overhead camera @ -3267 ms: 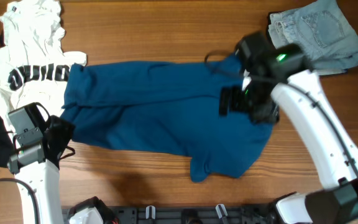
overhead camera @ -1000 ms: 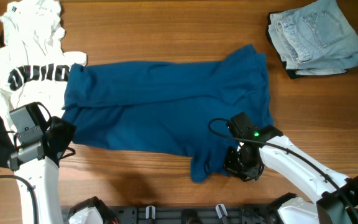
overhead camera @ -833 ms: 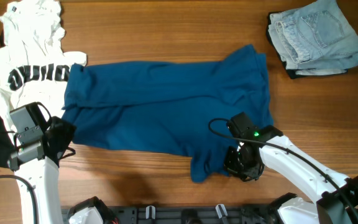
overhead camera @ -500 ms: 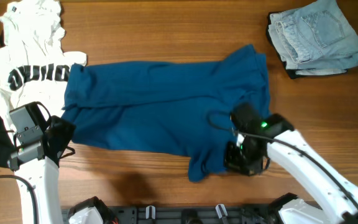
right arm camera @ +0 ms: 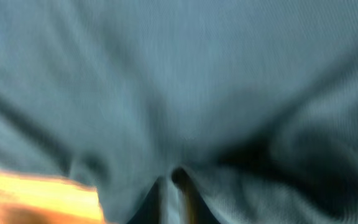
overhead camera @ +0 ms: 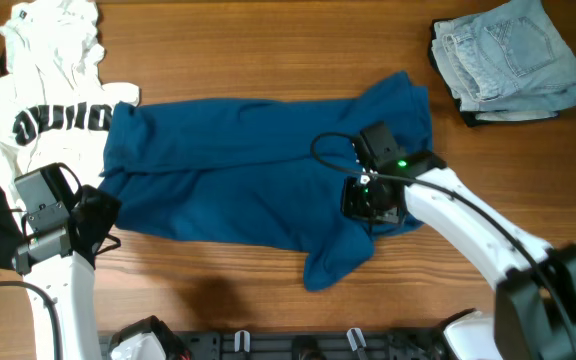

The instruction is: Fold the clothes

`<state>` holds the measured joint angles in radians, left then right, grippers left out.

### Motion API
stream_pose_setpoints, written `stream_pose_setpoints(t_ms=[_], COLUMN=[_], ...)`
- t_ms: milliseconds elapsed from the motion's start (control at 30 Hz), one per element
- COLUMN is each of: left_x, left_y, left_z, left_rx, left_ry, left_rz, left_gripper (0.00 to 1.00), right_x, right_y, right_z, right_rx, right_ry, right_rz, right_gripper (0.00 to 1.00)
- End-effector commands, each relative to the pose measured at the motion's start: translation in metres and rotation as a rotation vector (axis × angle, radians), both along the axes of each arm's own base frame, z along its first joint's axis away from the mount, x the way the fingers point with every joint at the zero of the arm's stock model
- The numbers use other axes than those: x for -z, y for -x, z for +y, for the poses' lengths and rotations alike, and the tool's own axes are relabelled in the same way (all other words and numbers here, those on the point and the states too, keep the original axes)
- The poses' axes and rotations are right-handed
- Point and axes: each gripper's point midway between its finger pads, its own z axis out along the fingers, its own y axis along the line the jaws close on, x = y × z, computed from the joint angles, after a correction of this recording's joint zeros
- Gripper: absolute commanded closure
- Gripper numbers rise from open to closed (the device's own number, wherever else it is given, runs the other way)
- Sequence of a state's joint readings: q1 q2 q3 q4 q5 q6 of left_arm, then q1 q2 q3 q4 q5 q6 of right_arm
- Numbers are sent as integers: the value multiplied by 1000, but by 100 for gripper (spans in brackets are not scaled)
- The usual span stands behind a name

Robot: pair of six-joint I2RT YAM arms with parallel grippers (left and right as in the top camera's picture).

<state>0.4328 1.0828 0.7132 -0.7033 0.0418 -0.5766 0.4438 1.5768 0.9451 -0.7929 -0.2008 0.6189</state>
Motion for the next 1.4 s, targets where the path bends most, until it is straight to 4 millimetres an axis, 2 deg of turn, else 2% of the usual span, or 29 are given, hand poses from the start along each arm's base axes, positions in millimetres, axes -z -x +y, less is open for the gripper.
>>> stream_pose_setpoints(t_ms=[0, 67, 167, 267, 333, 433, 533, 700, 800, 933, 1067, 1200, 1267, 1300, 1367], left_x=[-3, -3, -3, -3, -3, -4, -4, -4, -3, -3, -3, -3, -3, -3, -3], left_y=[-2, -2, -2, -2, -2, -3, -2, -2, -1, -1, -1, -1, -1, -1, 0], left_z=[3, 3, 3, 3, 4, 6, 7, 6, 6, 6, 6, 6, 6, 6, 6], left_rx=[15, 15, 15, 15, 15, 10, 7, 15, 28, 28, 28, 28, 28, 28, 28], left_ry=[-28, -28, -28, -29, -31, -40, -44, -46, -53, -53, -53, -52, -51, -50, -50], left_rz=[3, 3, 2, 2, 0, -2, 2, 5, 9, 9, 9, 9, 11, 13, 13], left_gripper=[96, 96, 96, 96, 96, 96, 96, 96, 96, 96, 96, 96, 96, 96, 96], right_x=[4, -8, -33, -56, -57, -41, -19, 13, 25, 32, 39, 51, 60, 63, 64], right_y=[-4, 0, 5, 23, 36, 58, 79, 104, 104, 87, 76, 78, 87, 91, 95], right_z=[-1, -5, -7, -18, -25, -31, -33, -26, -25, -16, -12, -12, -11, -12, -15], right_rx=[-9, 0, -3, 5, 8, 18, 21, -16, -17, -19, -4, -3, -2, 12, 28], right_ry=[-28, -37, -53, -41, -18, 7, 23, 5, -5, -45, -55, -39, -38, -31, -21], right_rz=[28, 35, -3, -22, 2, 70, 133, 172, 151, 71, 38, 79, 142, 172, 192], right_gripper=[42, 34, 33, 29, 29, 31, 38, 37, 34, 27, 26, 26, 34, 42, 46])
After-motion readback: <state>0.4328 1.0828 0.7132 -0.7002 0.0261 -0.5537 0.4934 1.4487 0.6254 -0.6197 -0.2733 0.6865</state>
